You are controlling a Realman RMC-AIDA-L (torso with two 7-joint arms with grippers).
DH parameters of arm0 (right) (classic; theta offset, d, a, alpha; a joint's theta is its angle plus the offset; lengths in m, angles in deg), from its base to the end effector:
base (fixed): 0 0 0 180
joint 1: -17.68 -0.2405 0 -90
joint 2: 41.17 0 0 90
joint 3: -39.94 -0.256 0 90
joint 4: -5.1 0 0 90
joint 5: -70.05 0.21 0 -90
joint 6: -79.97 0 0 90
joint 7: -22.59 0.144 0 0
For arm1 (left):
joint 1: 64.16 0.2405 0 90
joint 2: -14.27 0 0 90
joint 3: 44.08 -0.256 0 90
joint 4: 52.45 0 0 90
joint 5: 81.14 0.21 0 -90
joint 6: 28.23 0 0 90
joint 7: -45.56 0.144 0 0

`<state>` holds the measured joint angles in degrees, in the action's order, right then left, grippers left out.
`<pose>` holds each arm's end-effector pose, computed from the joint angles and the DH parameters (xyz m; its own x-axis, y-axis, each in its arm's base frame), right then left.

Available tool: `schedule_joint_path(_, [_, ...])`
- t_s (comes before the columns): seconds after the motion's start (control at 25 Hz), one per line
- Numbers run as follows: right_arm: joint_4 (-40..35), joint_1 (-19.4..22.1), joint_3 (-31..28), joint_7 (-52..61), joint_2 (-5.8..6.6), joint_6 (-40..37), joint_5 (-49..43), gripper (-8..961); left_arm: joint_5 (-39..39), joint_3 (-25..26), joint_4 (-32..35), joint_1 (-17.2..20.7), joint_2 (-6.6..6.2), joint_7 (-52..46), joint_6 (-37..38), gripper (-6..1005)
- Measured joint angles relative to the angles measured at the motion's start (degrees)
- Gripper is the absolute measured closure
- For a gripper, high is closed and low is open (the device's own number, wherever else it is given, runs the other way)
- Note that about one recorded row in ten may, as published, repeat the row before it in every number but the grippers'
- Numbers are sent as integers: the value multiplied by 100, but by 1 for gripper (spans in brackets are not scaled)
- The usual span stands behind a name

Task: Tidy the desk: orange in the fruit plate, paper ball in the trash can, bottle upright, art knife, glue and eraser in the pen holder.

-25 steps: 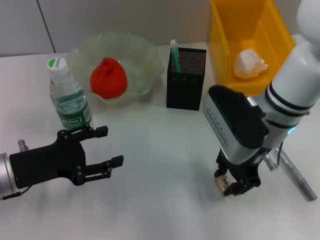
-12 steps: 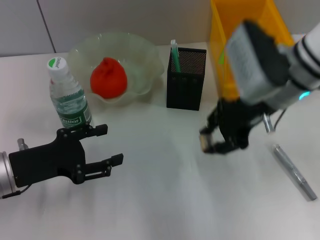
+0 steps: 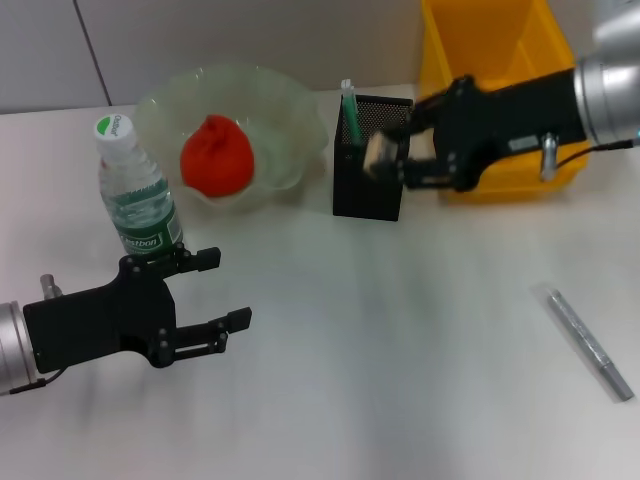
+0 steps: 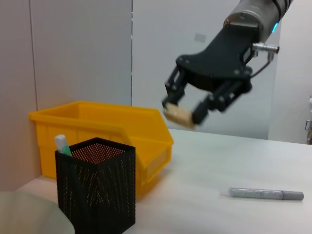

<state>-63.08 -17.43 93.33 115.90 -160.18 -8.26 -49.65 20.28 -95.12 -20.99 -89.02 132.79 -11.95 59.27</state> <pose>0.1660 0.3772 0.0478 0.9720 -0.0452 -0.2305 -0.1195 -0.9399 -0.3197 -0.2734 0.3003 -0.0243 0.8442 0.1015 0.5264 0.2599 -0.9363 -0.2363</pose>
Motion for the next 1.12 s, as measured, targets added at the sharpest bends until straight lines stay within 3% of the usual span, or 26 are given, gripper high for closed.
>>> schedule_joint_path(0.36, [643, 553, -79, -270, -4, 1280, 1592, 556, -3, -5, -22, -31, 16, 43, 10, 197])
schedule_joint_path(0.68, [1404, 374, -54, -328, 1, 2079, 1648, 555, -16, -28, -173, -71, 13, 43, 50, 197])
schedule_joint_path(1.12, [2263, 24, -44, -720, 12, 2500, 1633, 553, -17, -27, -185, -72, 13, 39, 240, 197])
